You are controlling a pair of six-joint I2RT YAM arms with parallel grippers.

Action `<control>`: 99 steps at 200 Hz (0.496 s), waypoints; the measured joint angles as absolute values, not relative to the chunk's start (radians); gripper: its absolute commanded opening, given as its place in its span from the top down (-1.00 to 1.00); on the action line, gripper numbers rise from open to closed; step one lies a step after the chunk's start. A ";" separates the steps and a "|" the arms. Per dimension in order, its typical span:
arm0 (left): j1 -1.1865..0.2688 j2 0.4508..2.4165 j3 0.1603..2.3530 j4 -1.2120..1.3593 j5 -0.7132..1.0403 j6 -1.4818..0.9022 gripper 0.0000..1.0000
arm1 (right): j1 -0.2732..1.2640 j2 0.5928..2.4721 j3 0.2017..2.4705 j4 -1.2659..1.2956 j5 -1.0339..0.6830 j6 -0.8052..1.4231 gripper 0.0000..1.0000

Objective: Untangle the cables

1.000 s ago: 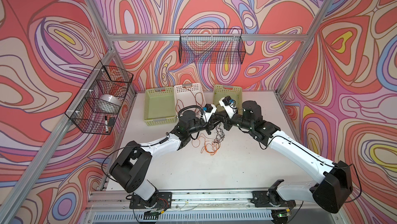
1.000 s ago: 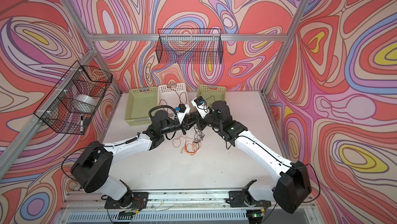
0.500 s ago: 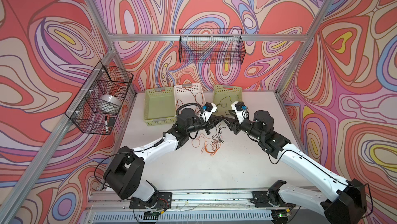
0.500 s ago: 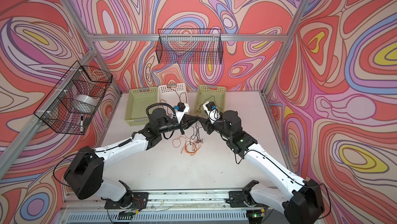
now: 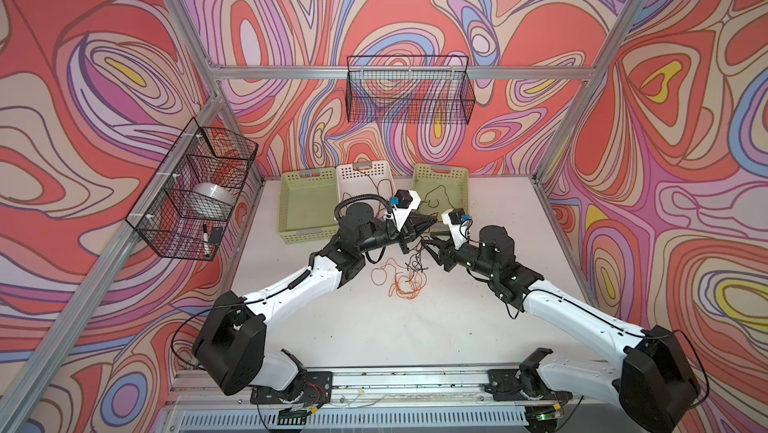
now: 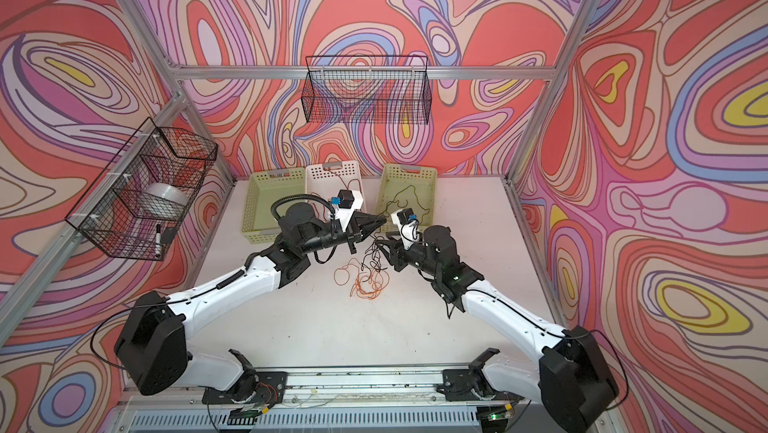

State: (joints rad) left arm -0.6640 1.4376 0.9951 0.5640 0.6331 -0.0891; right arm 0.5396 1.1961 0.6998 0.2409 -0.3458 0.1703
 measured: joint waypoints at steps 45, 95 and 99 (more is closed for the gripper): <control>-0.673 1.437 1.037 0.525 0.635 -0.074 1.00 | 0.538 1.284 0.693 0.303 -0.362 0.250 0.87; -0.673 1.419 1.130 0.345 0.607 -0.016 1.00 | 0.538 1.331 0.582 0.507 -0.361 0.309 0.92; -0.673 1.419 1.139 0.329 0.604 -0.011 1.00 | 0.538 1.339 0.577 0.524 -0.362 0.313 0.92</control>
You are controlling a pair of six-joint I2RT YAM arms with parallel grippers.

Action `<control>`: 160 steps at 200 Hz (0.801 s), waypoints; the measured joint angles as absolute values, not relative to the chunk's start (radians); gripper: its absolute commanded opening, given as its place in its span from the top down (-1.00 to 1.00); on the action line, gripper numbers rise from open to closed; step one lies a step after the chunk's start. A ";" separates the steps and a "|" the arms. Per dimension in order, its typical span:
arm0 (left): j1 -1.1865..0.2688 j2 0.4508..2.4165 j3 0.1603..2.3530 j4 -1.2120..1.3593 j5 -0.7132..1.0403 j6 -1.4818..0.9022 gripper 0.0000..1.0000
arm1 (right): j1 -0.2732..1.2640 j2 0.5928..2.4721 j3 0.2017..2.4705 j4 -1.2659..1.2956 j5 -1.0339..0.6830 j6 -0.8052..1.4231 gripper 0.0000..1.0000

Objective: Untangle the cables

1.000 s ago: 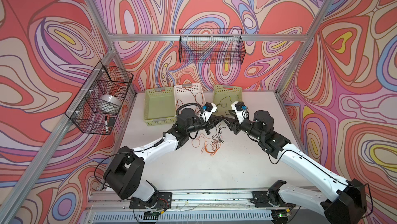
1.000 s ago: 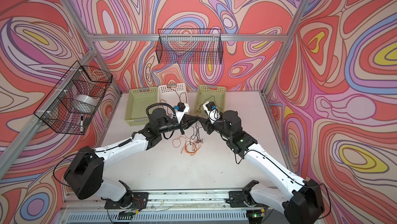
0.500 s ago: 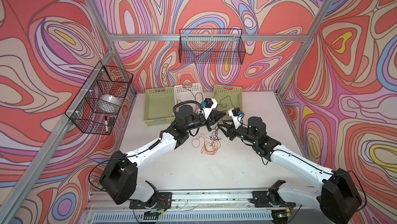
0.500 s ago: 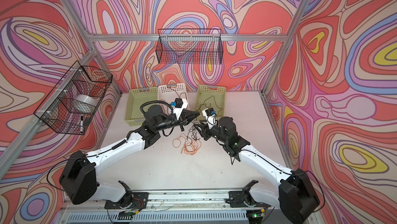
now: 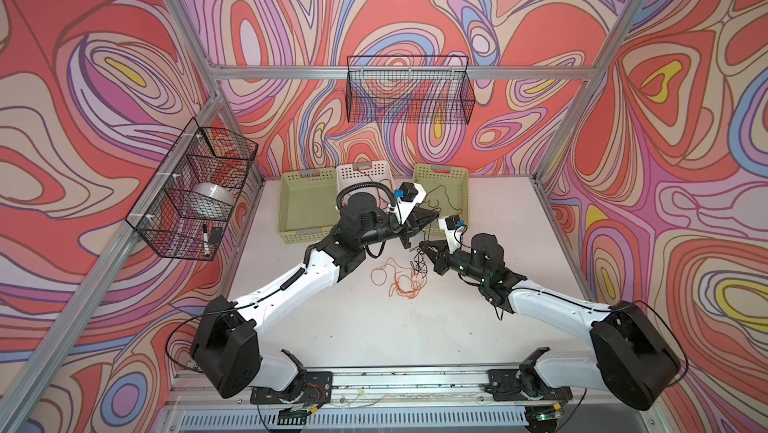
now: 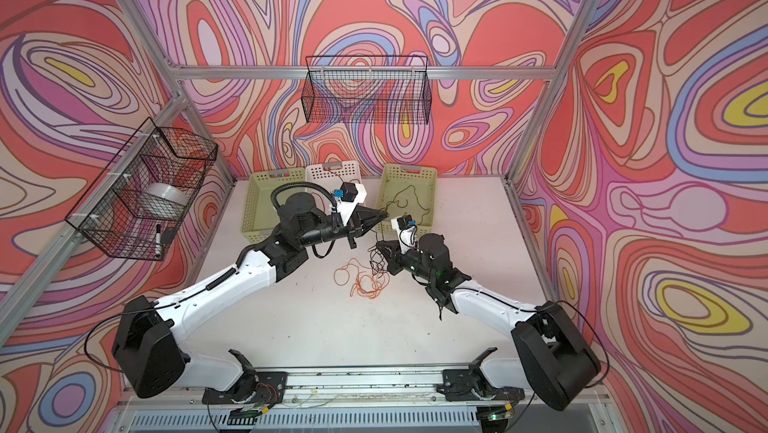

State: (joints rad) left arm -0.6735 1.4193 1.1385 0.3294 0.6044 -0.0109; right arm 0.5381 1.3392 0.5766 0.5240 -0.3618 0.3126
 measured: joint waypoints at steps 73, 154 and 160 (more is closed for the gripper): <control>-0.665 1.403 1.363 0.236 0.595 0.030 1.00 | 0.538 1.497 0.478 0.627 -0.372 0.363 0.75; -0.620 1.388 1.463 0.237 0.594 0.037 1.00 | 0.538 1.558 0.480 0.533 -0.307 0.363 0.73; -0.619 1.393 1.487 0.226 0.593 0.042 1.00 | 0.538 1.561 0.481 0.525 -0.301 0.363 0.67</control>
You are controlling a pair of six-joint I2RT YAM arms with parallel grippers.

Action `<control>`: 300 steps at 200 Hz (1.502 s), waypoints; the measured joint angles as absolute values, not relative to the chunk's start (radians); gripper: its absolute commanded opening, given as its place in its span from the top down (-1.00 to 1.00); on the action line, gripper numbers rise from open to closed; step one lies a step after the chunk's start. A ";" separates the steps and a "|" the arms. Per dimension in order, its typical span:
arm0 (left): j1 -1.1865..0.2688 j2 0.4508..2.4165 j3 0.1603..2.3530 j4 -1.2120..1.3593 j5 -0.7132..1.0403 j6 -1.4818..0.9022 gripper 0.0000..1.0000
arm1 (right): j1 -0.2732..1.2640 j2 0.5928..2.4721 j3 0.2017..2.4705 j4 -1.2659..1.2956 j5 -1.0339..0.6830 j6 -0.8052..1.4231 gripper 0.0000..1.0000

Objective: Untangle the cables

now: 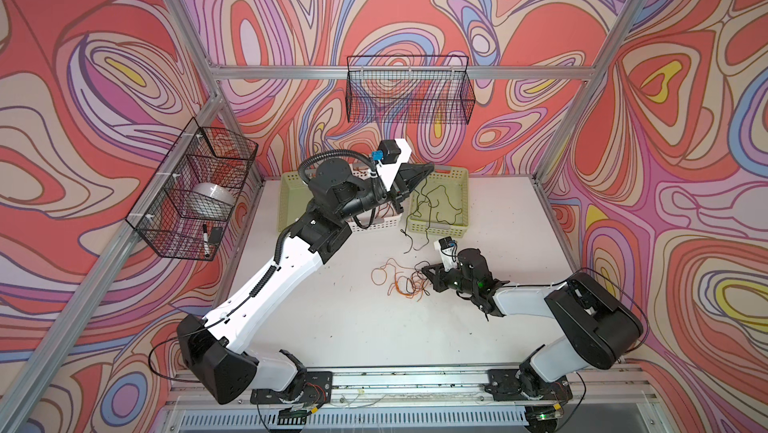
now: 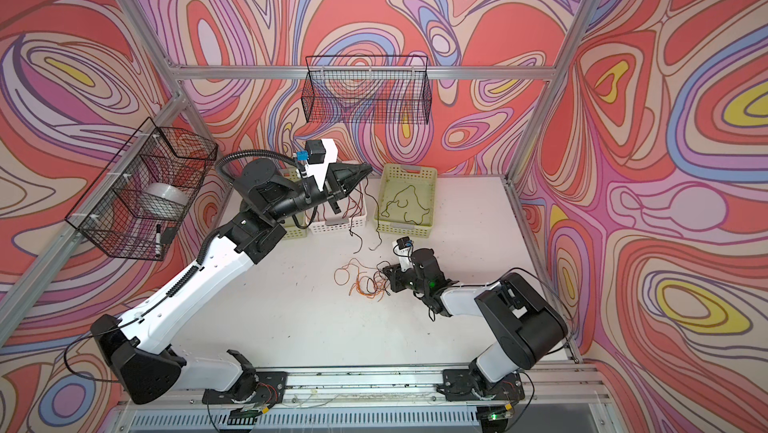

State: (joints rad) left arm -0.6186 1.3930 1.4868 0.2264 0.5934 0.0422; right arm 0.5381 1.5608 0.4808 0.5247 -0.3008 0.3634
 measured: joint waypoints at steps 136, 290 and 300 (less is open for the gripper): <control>-0.506 1.508 1.577 0.178 0.402 0.067 1.00 | 0.538 1.174 0.648 0.197 -0.169 0.270 -0.21; -0.502 2.135 1.943 0.458 0.442 -0.055 1.00 | 0.537 1.023 0.720 -0.173 0.098 0.410 0.20; -0.507 2.178 1.959 0.474 0.433 -0.058 1.00 | 0.537 0.992 0.704 -0.191 0.104 0.427 0.22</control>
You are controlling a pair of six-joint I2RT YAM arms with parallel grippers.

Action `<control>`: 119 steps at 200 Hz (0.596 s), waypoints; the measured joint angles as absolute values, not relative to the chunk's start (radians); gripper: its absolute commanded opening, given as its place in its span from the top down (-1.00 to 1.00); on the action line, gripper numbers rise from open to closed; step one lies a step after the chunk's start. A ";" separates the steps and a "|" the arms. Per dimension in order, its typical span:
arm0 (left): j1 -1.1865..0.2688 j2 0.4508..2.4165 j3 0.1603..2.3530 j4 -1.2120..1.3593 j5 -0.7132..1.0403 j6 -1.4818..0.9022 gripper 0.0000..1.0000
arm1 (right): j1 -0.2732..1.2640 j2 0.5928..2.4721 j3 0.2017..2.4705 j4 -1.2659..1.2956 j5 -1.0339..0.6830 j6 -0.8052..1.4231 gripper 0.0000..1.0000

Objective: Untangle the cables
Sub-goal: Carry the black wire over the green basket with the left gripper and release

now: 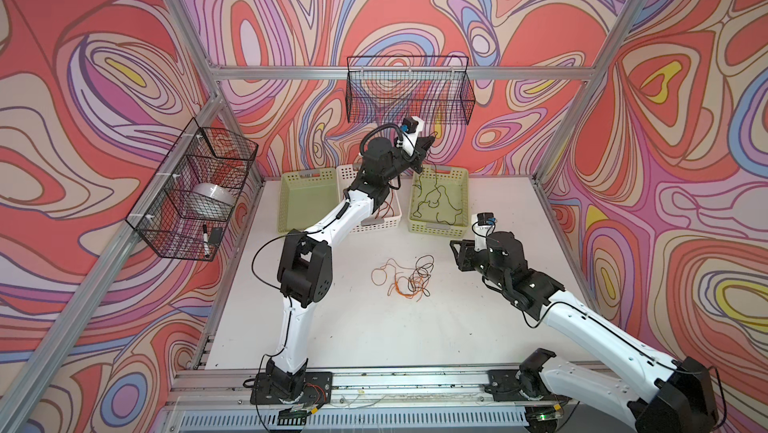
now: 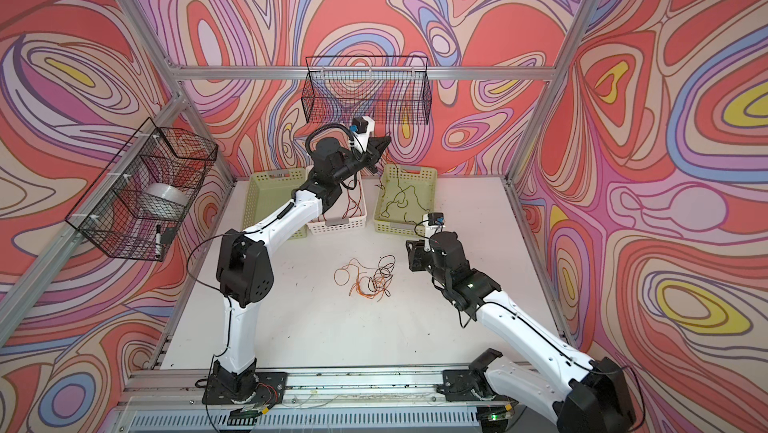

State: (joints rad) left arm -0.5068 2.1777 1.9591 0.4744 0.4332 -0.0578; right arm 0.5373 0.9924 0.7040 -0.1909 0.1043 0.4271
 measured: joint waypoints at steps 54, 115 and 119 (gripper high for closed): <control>-0.585 2.423 2.025 0.534 0.311 -0.018 0.65 | 0.537 0.905 0.671 -0.287 0.114 0.483 0.16; -0.647 2.492 2.049 0.328 0.171 0.025 -0.81 | 0.537 0.888 0.669 -0.407 0.116 0.522 0.05; -0.646 2.489 2.049 0.316 0.163 0.030 -0.92 | 0.537 0.889 0.669 -0.409 0.115 0.524 0.05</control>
